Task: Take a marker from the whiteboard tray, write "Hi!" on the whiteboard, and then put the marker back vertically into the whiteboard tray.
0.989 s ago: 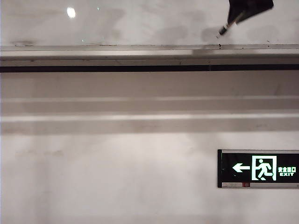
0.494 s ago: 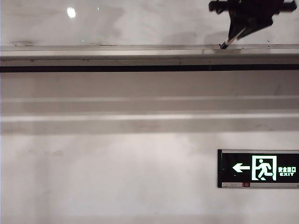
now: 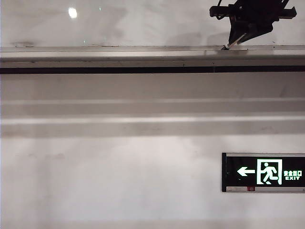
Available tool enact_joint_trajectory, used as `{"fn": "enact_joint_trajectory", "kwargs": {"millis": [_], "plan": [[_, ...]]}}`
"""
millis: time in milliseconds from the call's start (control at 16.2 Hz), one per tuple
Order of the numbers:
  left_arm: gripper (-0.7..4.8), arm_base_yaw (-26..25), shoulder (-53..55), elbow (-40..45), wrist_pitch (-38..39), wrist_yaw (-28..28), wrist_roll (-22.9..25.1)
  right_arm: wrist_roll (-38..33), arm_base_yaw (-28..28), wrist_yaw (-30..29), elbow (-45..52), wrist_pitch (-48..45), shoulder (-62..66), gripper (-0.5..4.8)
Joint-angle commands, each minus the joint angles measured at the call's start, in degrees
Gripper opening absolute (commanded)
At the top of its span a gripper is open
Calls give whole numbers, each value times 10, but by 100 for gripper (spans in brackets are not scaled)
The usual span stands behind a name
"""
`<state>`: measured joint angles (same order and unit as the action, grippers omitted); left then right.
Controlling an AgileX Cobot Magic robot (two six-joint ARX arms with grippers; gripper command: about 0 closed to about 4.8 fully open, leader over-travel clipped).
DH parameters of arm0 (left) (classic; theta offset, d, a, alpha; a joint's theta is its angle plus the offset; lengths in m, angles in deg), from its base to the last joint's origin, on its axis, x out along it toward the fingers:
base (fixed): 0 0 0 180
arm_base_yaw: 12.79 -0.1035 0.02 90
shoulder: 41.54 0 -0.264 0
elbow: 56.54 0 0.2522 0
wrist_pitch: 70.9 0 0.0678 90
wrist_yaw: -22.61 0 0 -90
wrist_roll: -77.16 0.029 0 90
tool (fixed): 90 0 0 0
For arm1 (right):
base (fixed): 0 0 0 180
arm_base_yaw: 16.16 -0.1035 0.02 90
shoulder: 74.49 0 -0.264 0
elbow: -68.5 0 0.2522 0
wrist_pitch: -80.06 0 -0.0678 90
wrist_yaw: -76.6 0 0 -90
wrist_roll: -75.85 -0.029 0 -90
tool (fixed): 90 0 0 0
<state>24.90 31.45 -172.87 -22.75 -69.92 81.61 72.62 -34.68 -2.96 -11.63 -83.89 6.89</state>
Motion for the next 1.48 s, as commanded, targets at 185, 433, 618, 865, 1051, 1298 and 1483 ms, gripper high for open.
{"fn": "enact_joint_trajectory", "kwargs": {"millis": [185,433,618,865,1051,1298,1483], "plan": [[-6,1,-2,-2,-15,-2,0,-2,0,-1,-2,-31,1,-1],[-6,1,-2,-2,-15,-2,0,-2,1,-1,-2,-37,8,-1],[-6,1,-2,-2,-15,-2,0,-2,1,-1,-2,-45,16,-1],[-6,1,-2,-2,-15,-2,0,-2,1,-3,-2,-70,30,-1],[-6,1,-2,-2,-15,-2,0,-2,1,-2,-3,-86,43,-1],[-6,0,-2,-2,-15,-2,0,-2,1,-3,-3,-94,55,3],[-6,0,-2,-2,-15,-2,0,-2,1,-3,-3,-99,54,135]]}}
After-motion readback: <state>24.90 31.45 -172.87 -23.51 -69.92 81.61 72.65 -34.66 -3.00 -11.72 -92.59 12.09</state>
